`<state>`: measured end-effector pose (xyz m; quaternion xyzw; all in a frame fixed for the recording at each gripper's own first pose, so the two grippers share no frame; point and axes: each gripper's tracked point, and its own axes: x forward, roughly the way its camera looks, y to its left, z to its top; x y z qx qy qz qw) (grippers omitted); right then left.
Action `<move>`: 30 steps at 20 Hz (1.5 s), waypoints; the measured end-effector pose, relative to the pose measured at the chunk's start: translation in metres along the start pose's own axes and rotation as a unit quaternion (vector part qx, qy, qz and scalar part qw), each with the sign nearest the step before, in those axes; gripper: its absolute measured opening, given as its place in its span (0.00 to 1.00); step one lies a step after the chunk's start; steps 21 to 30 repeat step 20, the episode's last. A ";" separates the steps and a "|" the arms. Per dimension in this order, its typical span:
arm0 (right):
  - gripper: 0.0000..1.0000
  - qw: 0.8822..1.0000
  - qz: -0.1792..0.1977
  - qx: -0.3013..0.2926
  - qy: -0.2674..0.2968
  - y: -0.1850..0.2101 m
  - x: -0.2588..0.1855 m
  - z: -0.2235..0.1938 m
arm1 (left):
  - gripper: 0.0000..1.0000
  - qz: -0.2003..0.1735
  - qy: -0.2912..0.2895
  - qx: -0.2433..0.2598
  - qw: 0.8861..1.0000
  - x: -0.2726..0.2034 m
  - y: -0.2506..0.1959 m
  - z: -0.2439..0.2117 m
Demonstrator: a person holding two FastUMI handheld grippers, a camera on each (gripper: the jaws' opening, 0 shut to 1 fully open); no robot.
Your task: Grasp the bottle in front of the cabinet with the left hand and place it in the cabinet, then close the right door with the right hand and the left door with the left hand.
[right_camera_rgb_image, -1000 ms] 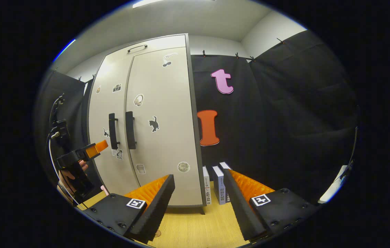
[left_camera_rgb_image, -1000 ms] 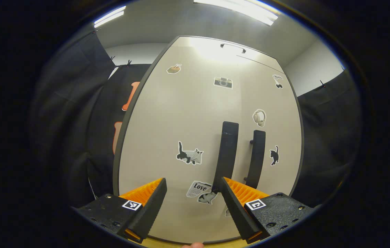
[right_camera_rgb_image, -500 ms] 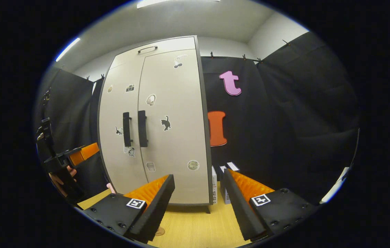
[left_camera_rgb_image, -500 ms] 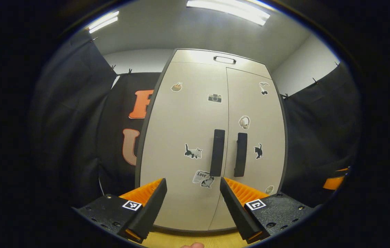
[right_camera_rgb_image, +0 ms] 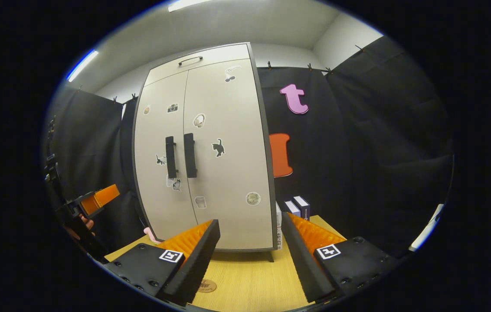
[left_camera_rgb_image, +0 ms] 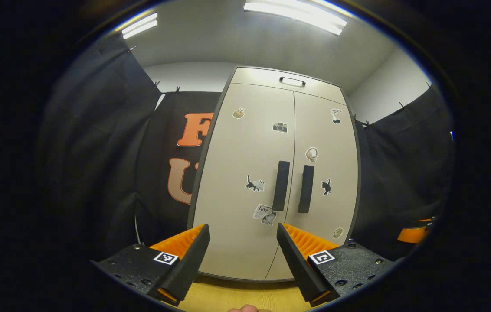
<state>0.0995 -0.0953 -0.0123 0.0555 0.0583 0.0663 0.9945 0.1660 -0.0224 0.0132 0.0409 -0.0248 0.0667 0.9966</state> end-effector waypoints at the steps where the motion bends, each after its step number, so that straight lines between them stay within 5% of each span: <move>1: 0.95 1.000 -0.002 0.002 0.000 -0.002 -0.001 -0.002 | 0.94 0.002 0.003 -0.002 1.000 -0.004 0.001 -0.002; 30: 0.95 0.999 -0.022 0.025 0.013 -0.015 -0.001 -0.013 | 0.94 -0.002 0.019 0.002 1.000 -0.011 -0.002 -0.011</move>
